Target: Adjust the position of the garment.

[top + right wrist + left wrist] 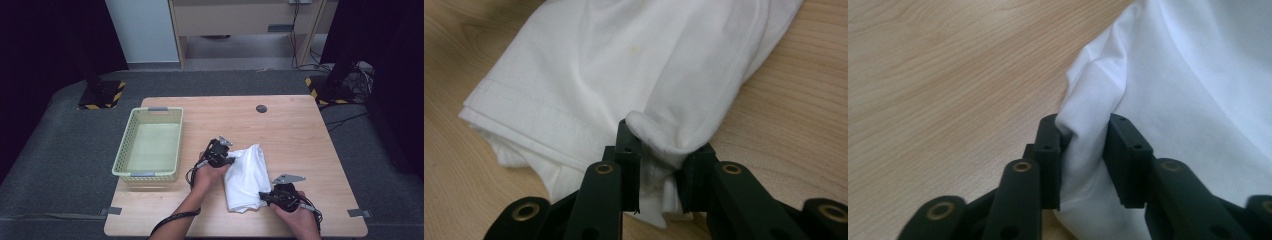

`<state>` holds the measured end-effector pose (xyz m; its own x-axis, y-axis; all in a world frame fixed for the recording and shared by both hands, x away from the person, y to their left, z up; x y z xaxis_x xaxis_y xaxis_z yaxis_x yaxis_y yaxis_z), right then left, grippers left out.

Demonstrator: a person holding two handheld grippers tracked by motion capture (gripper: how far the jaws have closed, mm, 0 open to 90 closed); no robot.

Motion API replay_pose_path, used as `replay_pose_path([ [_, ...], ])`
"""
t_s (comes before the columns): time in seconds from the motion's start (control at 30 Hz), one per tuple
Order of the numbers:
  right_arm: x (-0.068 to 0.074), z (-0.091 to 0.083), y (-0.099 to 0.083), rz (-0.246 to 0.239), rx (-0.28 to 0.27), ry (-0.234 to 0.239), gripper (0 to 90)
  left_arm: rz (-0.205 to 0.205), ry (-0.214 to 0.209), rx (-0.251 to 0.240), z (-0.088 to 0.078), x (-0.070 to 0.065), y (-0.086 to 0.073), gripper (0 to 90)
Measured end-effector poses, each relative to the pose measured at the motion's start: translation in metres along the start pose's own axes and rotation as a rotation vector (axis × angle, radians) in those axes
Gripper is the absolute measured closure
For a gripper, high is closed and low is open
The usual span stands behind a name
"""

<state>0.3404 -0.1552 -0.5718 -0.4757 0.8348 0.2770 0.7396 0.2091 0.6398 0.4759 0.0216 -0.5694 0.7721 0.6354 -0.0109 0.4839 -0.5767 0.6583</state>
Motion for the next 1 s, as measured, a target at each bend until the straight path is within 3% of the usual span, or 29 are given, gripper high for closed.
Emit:
replay_pose_path([
  [0.33,0.002,-0.003,0.0,-0.021,-0.019,0.027,79.4,0.0,0.005,-0.005,0.0,-0.003,0.001,77.7],
  [0.87,0.008,-0.006,0.004,-0.052,-0.037,0.041,80.5,0.001,0.006,-0.031,-0.01,-0.006,0.009,78.9],
  [1.0,0.01,-0.007,0.005,-0.053,-0.045,0.047,80.5,0.018,0.003,-0.034,-0.013,-0.007,0.011,79.3],
])
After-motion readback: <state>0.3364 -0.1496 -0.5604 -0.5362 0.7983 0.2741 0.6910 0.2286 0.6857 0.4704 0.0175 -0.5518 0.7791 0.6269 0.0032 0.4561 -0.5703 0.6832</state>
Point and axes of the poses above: each handheld gripper's, and its own axes: z roughly forward along the jaws, y roughly out of its top, x roughly to its left, the point moved 6 cm from there along z, roughly forward along the jaws, and after that the axes turned 7 degrees about z, right-handed, at the moved point
